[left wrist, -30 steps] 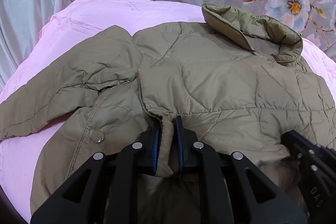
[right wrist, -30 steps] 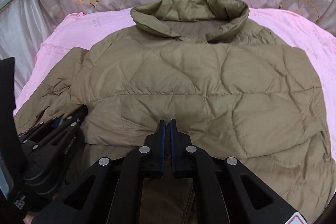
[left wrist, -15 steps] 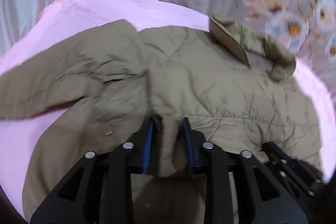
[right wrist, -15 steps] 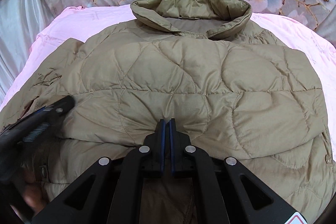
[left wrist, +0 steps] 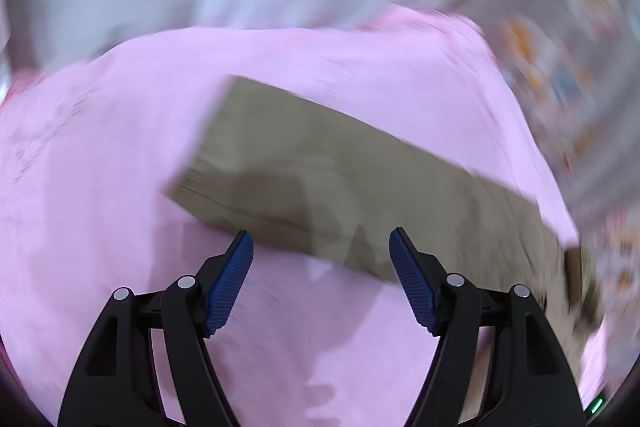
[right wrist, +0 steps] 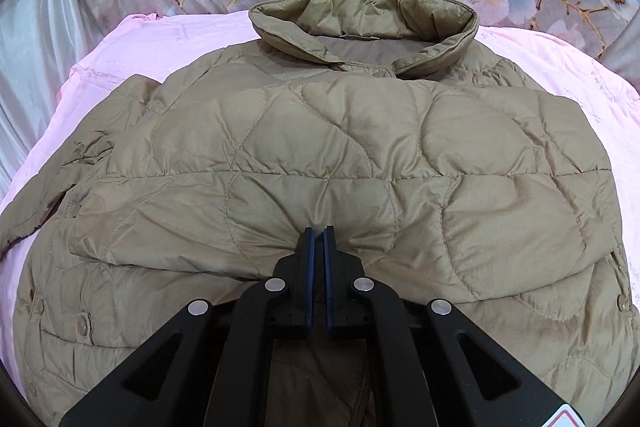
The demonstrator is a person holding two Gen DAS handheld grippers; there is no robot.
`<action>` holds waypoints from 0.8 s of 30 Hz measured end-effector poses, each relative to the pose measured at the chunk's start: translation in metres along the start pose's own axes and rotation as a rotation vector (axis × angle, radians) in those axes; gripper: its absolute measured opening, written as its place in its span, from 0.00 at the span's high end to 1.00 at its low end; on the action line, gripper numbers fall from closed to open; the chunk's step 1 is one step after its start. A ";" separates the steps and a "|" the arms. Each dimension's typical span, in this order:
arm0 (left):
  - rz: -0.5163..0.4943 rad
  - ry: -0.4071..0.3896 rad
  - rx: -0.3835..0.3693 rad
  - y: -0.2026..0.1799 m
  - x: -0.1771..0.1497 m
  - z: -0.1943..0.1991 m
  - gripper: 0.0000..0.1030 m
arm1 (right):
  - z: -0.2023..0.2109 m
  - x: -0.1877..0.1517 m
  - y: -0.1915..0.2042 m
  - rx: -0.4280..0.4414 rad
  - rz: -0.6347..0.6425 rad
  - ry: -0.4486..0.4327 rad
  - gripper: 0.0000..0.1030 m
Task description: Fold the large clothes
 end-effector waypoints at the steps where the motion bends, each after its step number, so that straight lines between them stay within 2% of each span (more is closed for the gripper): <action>1: 0.056 0.000 -0.012 0.012 0.007 -0.002 0.34 | 0.000 0.000 0.000 -0.003 0.002 -0.001 0.98; 5: 0.174 0.034 -0.062 0.029 0.013 -0.015 0.34 | 0.001 0.000 0.000 -0.012 0.008 -0.004 0.98; 11: 0.209 0.024 -0.058 0.027 0.014 -0.018 0.31 | 0.001 0.000 0.000 -0.014 0.009 -0.001 0.97; 16: 0.303 0.073 -0.122 0.034 0.001 -0.013 0.31 | 0.001 0.000 0.000 -0.012 0.005 0.000 0.98; 18: 0.331 0.066 -0.131 0.037 -0.002 -0.012 0.30 | 0.002 0.000 0.000 -0.011 0.005 0.000 0.97; 20: 0.316 0.067 -0.115 0.032 0.000 -0.017 0.21 | 0.002 0.000 0.000 -0.012 0.005 0.000 0.97; 21: 0.298 0.063 -0.096 0.026 0.002 -0.020 0.20 | 0.002 0.000 0.000 -0.012 0.005 0.000 0.97; 23: 0.257 0.060 -0.068 0.014 0.007 -0.028 0.21 | 0.002 0.000 -0.001 -0.008 0.001 0.000 0.97; 24: 0.235 0.062 -0.073 0.006 0.010 -0.032 0.35 | 0.002 0.001 -0.001 -0.006 -0.001 0.000 0.97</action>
Point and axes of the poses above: each gripper's, at about its wrist camera, not at the fingertips, and z roughly against the way its jaws point, y to its left, x to its top, the point moved 4 cm from there along -z, roughly the way its jaws point, and after that the axes turned 8 degrees about -x, right-handed, at the moved point
